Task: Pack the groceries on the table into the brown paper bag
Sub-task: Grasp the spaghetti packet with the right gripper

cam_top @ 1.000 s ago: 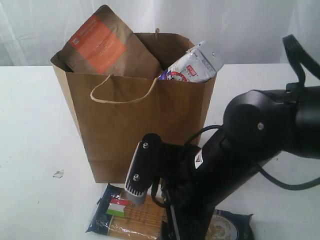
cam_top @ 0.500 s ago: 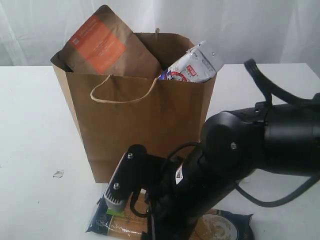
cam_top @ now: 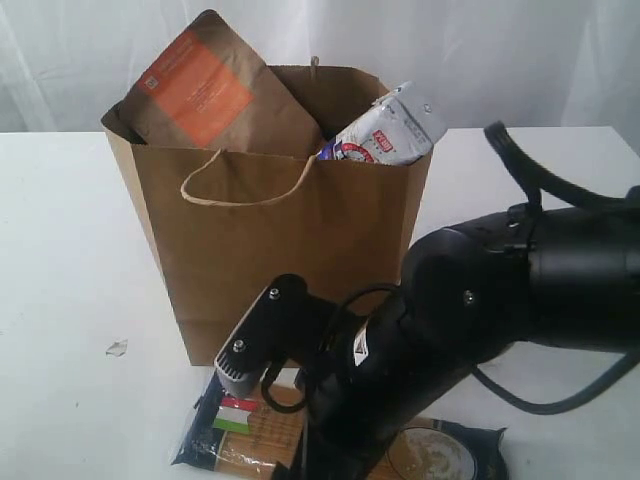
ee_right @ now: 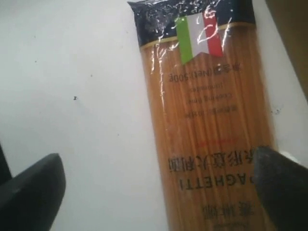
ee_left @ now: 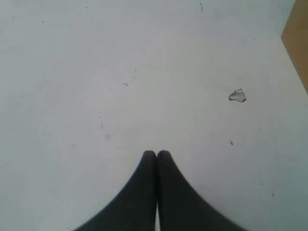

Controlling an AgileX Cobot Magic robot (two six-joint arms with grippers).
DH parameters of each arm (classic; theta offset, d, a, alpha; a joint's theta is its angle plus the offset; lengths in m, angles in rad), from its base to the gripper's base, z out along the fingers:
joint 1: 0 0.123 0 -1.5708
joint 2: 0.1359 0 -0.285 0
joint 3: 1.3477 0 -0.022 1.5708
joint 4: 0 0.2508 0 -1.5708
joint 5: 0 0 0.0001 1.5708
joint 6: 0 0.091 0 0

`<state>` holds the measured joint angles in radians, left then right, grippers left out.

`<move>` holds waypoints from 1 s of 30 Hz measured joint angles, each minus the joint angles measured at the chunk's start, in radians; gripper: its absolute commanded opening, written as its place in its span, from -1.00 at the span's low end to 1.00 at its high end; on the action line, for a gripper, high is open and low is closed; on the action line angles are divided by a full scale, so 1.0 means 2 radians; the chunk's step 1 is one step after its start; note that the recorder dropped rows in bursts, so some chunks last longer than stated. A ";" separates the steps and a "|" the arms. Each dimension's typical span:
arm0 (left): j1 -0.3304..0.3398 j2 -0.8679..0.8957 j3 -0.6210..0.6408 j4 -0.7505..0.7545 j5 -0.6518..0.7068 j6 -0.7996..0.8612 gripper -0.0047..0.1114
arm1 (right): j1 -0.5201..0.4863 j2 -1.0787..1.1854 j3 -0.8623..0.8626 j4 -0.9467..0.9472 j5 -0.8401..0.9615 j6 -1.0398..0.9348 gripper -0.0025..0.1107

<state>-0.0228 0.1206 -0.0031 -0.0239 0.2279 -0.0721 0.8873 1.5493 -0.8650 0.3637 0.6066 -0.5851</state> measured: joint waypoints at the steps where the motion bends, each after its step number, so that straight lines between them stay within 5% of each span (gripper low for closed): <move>1: 0.000 0.000 0.000 0.000 0.000 0.000 -0.92 | 0.000 0.000 0.000 -0.002 -0.001 0.000 0.83; 30: 0.000 0.000 0.000 0.000 0.000 -0.001 -0.92 | 0.004 0.124 -0.054 -0.132 0.004 -0.022 0.82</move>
<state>-0.0228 0.1206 -0.0031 -0.0239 0.2279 -0.0742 0.8953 1.7972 -0.9731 0.1004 0.6142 -0.6285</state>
